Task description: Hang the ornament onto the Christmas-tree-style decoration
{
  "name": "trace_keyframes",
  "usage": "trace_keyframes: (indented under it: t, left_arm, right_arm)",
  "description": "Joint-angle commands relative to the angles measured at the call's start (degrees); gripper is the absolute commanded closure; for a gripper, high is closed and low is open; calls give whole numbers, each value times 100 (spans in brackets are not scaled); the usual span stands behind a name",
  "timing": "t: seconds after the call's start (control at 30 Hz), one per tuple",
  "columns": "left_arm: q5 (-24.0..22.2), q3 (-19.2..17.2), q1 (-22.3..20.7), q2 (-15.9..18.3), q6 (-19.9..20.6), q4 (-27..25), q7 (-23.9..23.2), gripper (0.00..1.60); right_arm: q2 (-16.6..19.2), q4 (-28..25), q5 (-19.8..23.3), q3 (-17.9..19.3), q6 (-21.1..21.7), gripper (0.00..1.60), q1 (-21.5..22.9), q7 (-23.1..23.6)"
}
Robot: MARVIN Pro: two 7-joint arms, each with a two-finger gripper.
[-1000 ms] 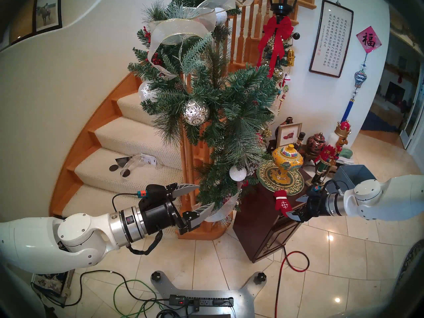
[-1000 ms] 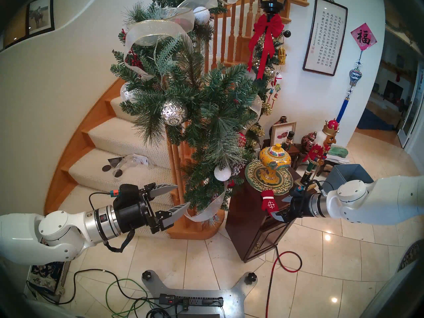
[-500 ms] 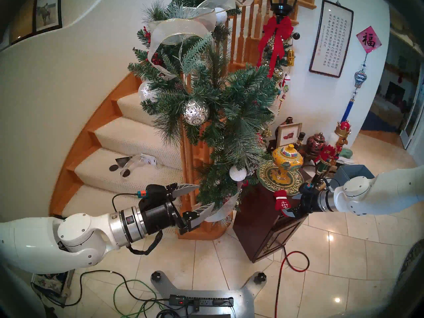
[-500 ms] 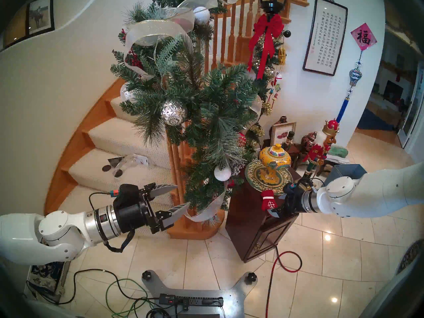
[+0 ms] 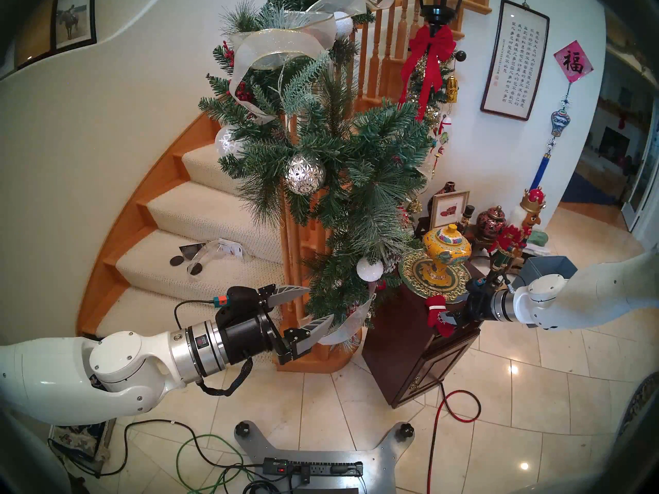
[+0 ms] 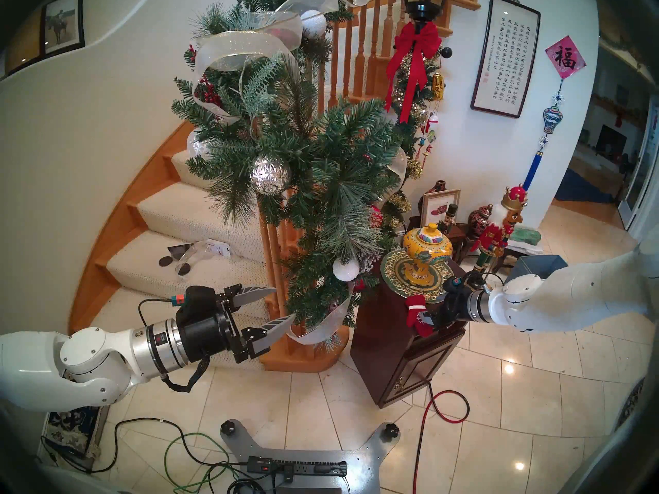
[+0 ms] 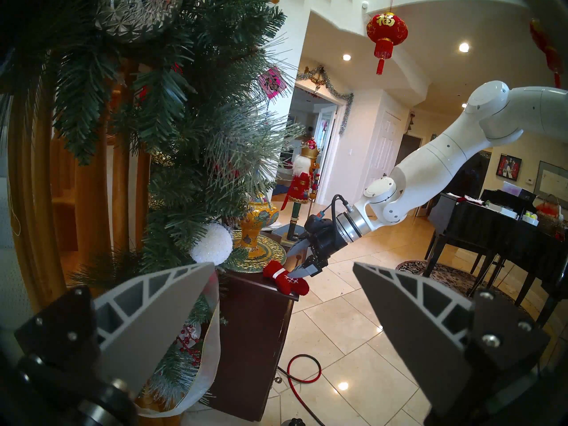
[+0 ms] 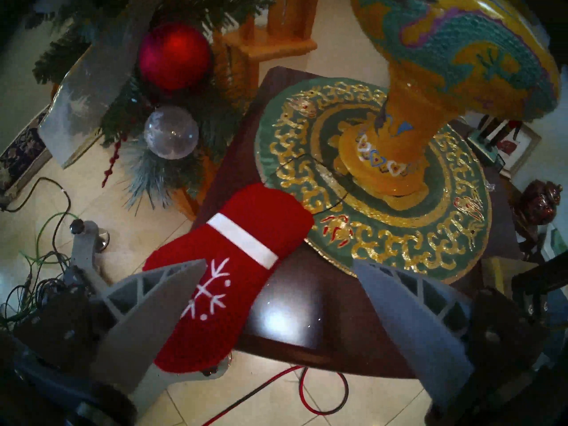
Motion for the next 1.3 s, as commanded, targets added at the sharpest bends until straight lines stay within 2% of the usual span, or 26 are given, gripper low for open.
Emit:
trace_keyframes:
  t: [0.0,0.03,0.2,0.4,0.53,0.9,1.27]
  left_arm:
    - [-1,-21,-17,14,-17,-6,15,0]
    - [-1,-21,-17,14,-17,-6,16,0]
    - [-1,-21,-17,14,-18,-6,17,0]
    - [-1,-21,-17,14,-18,-7,17,0]
    - [-1,-21,-16,15,-18,-7,18,0]
    - [0,-21,-16,15,-18,-7,19,0]
    - [0,-22,-15,15,-19,-8,20,0]
  right_arm:
    - [389,199,132,55,-408,0,-147,672]
    - [449,203,151,39,-437,0,-123,843]
    - [764,-78,36,-107,-469,0,146,993]
    - [1107,-415,-173,-318,-569,0,497,990]
    - [1199,-522,-273,-402,-598,0,619,920]
    - [1010,-490,-202,-323,-673,0,452,723]
    - [752,-217,6,-202,-628,0,193,856]
